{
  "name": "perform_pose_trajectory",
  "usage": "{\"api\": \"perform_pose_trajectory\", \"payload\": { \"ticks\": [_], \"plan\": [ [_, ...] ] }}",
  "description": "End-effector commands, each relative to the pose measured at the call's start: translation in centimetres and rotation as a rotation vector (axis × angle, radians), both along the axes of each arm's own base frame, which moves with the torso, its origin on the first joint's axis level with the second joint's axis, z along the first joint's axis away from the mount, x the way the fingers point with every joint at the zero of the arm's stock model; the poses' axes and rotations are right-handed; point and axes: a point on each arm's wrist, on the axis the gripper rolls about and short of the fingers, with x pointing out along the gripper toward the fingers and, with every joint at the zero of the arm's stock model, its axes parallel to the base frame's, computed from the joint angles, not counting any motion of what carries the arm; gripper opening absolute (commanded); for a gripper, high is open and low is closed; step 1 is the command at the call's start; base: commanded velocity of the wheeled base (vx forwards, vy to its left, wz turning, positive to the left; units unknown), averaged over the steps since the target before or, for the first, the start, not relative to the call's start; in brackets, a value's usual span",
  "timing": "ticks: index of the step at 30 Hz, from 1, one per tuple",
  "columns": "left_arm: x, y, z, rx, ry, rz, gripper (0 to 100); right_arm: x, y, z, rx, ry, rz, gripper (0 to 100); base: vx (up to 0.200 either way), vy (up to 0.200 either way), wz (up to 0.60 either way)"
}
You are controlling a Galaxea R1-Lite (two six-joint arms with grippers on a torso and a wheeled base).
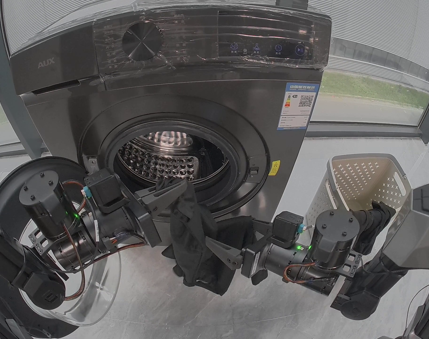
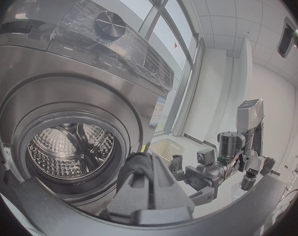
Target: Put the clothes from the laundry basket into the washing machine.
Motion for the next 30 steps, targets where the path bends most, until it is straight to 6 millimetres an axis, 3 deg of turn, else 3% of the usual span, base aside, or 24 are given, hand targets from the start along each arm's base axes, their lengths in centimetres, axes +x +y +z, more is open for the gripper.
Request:
{"api": "perform_pose_trajectory", "payload": {
  "ticks": [1, 15, 30],
  "plan": [
    [-0.2, 0.0, 0.4, -0.013, -0.014, 0.001, 0, 1.1, -0.2, -3.3, -0.082, 0.006, -0.025, 100, 0.0, 0.0, 0.0],
    [-0.1, 0.0, 2.0, -0.062, -0.08, 0.062, 0, 2.0, -1.8, -6.6, -0.195, 0.041, -0.073, 100, 0.0, 0.0, 0.0],
    [-0.8, 0.7, 4.8, -0.122, -0.174, 0.071, 0, 1.1, -3.0, -10.9, -0.312, 0.167, -0.071, 100, 0.0, 0.0, 0.0]
  ]
}}
